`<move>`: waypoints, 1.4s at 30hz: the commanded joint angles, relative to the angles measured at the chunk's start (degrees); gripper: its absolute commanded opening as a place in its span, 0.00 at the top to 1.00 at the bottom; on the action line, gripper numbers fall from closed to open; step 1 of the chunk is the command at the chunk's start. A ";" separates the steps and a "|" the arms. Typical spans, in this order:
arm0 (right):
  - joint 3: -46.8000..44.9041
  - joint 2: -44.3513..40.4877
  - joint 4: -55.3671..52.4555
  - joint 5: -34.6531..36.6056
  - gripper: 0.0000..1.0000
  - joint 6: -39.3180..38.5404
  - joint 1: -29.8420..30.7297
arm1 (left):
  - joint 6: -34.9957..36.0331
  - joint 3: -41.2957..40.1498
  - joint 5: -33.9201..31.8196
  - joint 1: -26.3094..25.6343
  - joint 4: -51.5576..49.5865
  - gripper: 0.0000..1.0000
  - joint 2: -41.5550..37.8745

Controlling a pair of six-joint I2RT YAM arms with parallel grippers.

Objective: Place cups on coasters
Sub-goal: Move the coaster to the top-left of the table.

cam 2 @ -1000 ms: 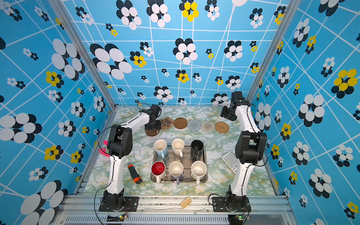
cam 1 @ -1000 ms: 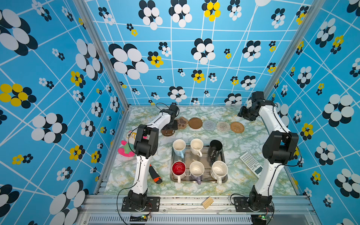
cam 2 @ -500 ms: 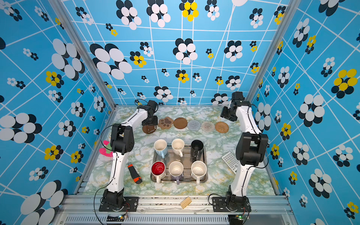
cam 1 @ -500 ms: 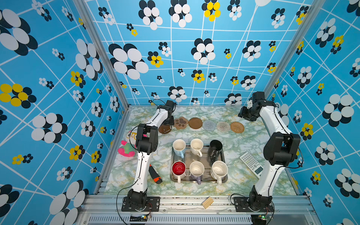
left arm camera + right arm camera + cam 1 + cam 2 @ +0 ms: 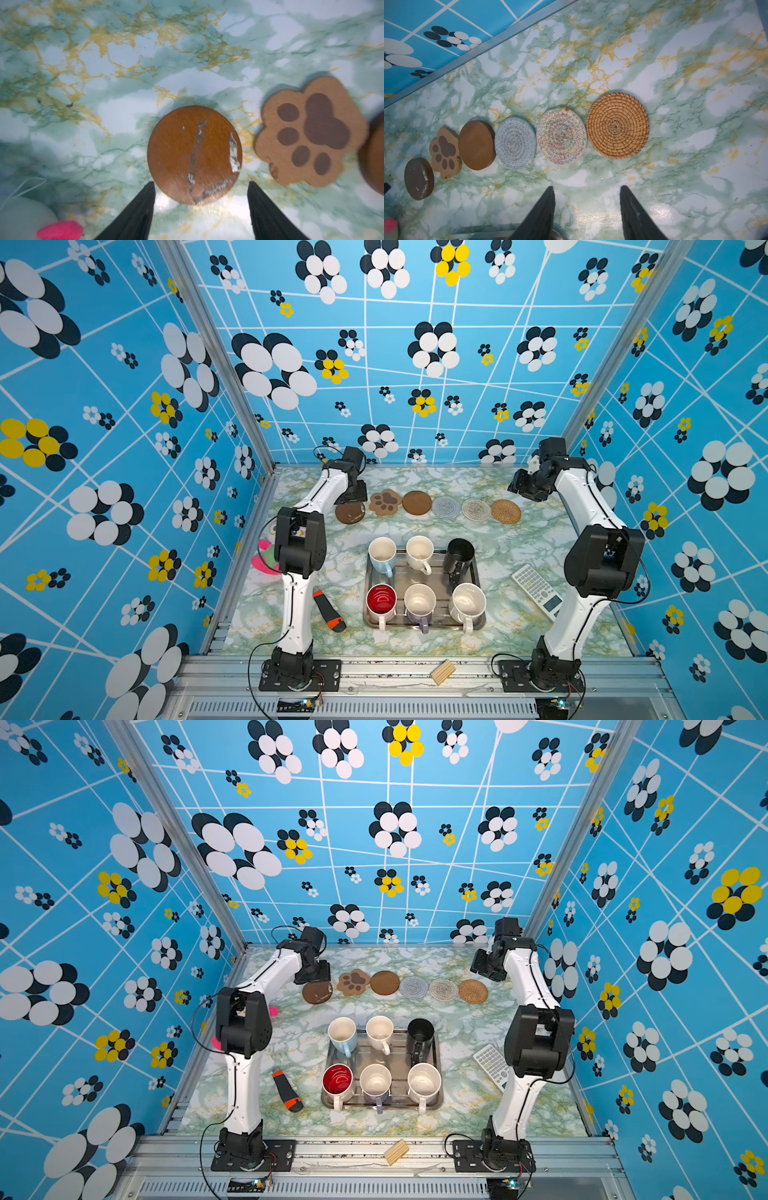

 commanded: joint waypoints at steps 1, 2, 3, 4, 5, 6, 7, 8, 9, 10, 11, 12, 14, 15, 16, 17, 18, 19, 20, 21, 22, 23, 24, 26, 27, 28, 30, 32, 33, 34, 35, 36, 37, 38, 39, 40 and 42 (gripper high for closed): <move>-1.33 -1.90 1.29 -1.68 0.47 0.81 0.68 | -3.31 -7.82 4.57 2.74 3.69 0.30 -7.72; -1.65 -2.03 1.63 -1.88 0.47 1.02 0.77 | -3.76 -10.31 5.30 3.15 4.19 0.31 -8.89; -1.83 -2.03 1.86 -2.08 0.47 1.12 0.94 | -4.17 -12.46 5.62 3.47 4.67 0.31 -9.77; -1.90 -2.03 2.02 -2.23 0.47 1.12 1.02 | -4.69 -14.88 6.18 3.81 5.67 0.31 -10.46; -1.95 -2.03 2.25 -2.40 0.47 1.12 1.21 | -5.27 -17.22 7.06 4.20 6.97 0.31 -10.87; -1.97 -2.03 2.35 -2.49 0.48 1.12 1.36 | -5.85 -18.99 8.63 4.60 8.26 0.31 -10.90; -2.00 -1.95 2.42 -2.57 0.48 1.21 1.43 | -6.43 -20.72 10.72 5.00 9.75 0.31 -10.67; -1.86 -1.81 2.35 -2.67 0.48 1.14 1.64 | -6.92 -21.91 12.61 5.35 11.22 0.32 -10.19; -1.91 -1.84 2.22 -2.67 0.48 1.12 1.74 | -7.44 -22.90 13.73 5.45 12.44 0.32 -9.83; -1.84 -1.86 2.19 -2.72 0.48 1.12 1.89 | -8.05 -23.67 14.77 5.46 13.48 0.32 -9.30; -1.84 -1.86 2.08 -2.60 0.48 1.04 1.89 | -8.66 -24.20 15.55 5.46 14.45 0.32 -8.86; -1.75 -1.79 1.96 -2.50 0.48 1.03 2.00 | -9.14 -24.69 16.26 5.46 15.26 0.31 -8.50; -1.51 -1.95 1.53 -2.19 0.48 0.70 2.00 | -10.21 -26.05 17.58 5.38 17.74 0.29 -8.09; -1.32 -1.99 1.26 -2.06 0.48 0.52 2.00 | -10.82 -26.82 18.02 5.38 19.28 0.29 -7.93; -1.30 -2.03 1.05 -1.97 0.48 0.38 1.96 | -11.44 -27.38 18.81 5.38 20.70 0.29 -7.62; -1.26 -2.07 0.86 -1.91 0.48 0.28 1.98 | -11.83 -27.44 19.34 5.38 21.45 0.28 -7.14; -1.28 -2.12 0.77 -1.80 0.48 0.24 2.00 | -12.12 -27.35 19.40 5.31 21.71 0.28 -6.70; -1.30 -2.24 0.77 -1.75 0.48 0.24 2.00 | -12.26 -27.29 19.16 5.29 22.02 0.28 -6.16; -1.44 -2.25 0.77 -1.76 0.48 0.23 1.96 | -12.48 -27.34 18.93 5.29 22.52 0.28 -5.66; -1.40 -2.25 0.77 -1.71 0.48 0.16 1.94 | -12.75 -27.35 18.66 5.29 22.91 0.28 -5.27; -1.48 -2.28 0.75 -1.71 0.48 0.15 1.98 | -12.91 -27.16 18.50 5.29 23.38 0.28 -4.82; -1.41 -2.30 0.77 -1.71 0.48 0.15 1.98 | -13.04 -26.94 18.48 5.29 23.49 0.28 -4.22; -1.47 -2.30 0.72 -1.71 0.48 0.15 1.98 | -13.18 -26.68 18.48 5.34 23.51 0.28 -3.77; -1.41 -2.25 0.76 -1.79 0.48 0.24 2.01 | -13.41 -25.98 18.58 5.28 23.50 0.28 -2.63; -1.52 -2.28 0.77 -1.79 0.48 0.24 2.06 | -13.46 -25.73 18.49 5.23 23.58 0.28 -2.18; -1.53 -2.28 0.77 -1.87 0.48 0.24 2.07 | -13.51 -25.41 18.35 5.28 23.67 0.28 -1.71; -1.54 -2.35 0.73 -1.88 0.48 0.24 2.09 | -13.66 -24.63 18.18 5.29 23.63 0.28 -0.87; -1.57 -2.38 0.68 -1.88 0.48 0.24 2.18 | -13.84 -23.67 18.19 5.28 23.74 0.28 0.01; -1.57 -2.47 0.68 -1.93 0.48 0.24 2.15 | -13.91 -23.07 18.21 5.24 23.63 0.28 0.44; -1.66 -2.47 0.68 -1.93 0.48 0.24 2.21 | -13.93 -22.30 18.22 5.31 23.51 0.28 0.90; -1.67 -2.56 0.68 -1.88 0.48 0.24 2.31 | -14.01 -21.49 18.27 5.26 23.29 0.29 1.42; -1.80 -2.56 0.68 -1.90 0.48 0.24 2.35 | -14.03 -20.80 18.20 5.20 23.00 0.29 1.81; -1.75 -2.63 0.68 -1.87 0.48 0.18 2.37 | -14.02 -19.93 18.06 5.21 22.73 0.29 2.29; -1.86 -2.69 0.65 -1.88 0.48 0.15 2.42 | -14.02 -19.15 17.98 5.20 22.36 0.29 2.65; -1.84 -2.74 0.68 -1.88 0.48 0.15 2.51 | -14.02 -18.51 17.95 5.19 22.12 0.29 2.94; -1.91 -2.82 0.68 -1.88 0.48 0.15 2.52 | -14.11 -17.95 17.83 5.20 21.88 0.29 3.20; -2.02 -2.98 0.64 -1.84 0.48 0.18 2.58 | -14.10 -17.12 17.56 5.25 21.60 0.29 3.43</move>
